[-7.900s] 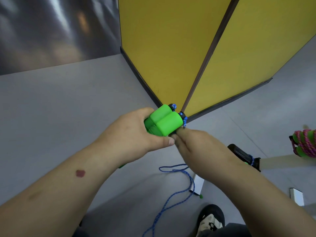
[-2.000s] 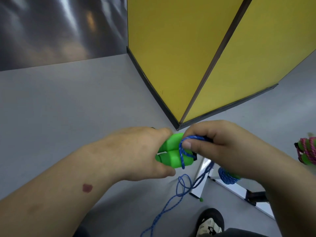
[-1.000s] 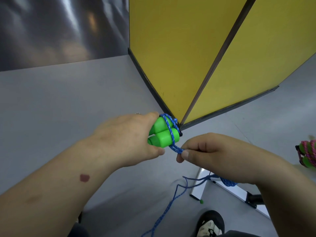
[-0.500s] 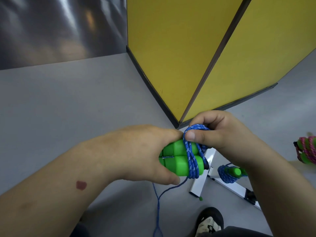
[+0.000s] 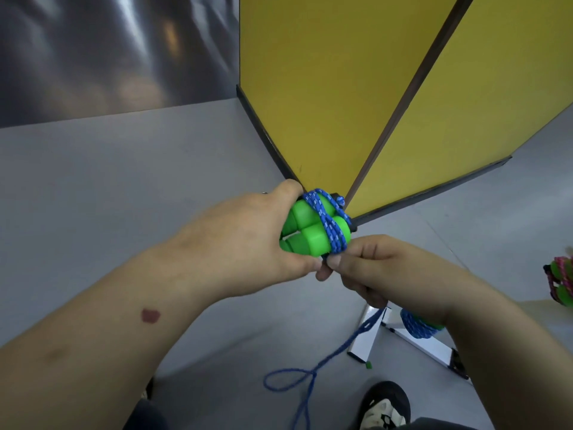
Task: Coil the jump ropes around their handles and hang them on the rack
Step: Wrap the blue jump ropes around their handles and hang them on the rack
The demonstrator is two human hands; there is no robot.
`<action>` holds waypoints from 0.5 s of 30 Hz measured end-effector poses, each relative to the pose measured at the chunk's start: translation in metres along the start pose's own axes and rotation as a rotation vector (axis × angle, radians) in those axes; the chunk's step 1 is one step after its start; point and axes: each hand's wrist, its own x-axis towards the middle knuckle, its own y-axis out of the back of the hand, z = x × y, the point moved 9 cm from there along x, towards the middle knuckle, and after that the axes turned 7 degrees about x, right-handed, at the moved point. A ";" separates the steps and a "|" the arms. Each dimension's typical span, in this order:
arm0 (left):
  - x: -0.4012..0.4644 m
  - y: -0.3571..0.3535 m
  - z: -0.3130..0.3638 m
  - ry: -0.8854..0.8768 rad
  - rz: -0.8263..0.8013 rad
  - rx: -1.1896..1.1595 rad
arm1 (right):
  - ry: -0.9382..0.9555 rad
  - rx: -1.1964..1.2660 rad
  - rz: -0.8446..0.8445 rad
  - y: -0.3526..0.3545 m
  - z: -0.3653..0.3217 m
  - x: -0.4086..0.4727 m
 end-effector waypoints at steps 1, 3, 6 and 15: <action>0.001 0.000 -0.003 0.014 0.010 0.041 | 0.010 -0.075 -0.013 0.000 -0.004 -0.003; 0.002 -0.002 -0.005 0.031 0.009 0.090 | 0.053 -0.188 -0.017 0.002 -0.014 -0.010; 0.003 -0.006 -0.003 0.023 -0.029 0.138 | 0.149 -0.242 -0.021 0.002 -0.031 -0.019; -0.008 -0.029 0.028 -0.160 -0.203 0.202 | 0.375 -0.065 0.153 0.025 -0.046 -0.017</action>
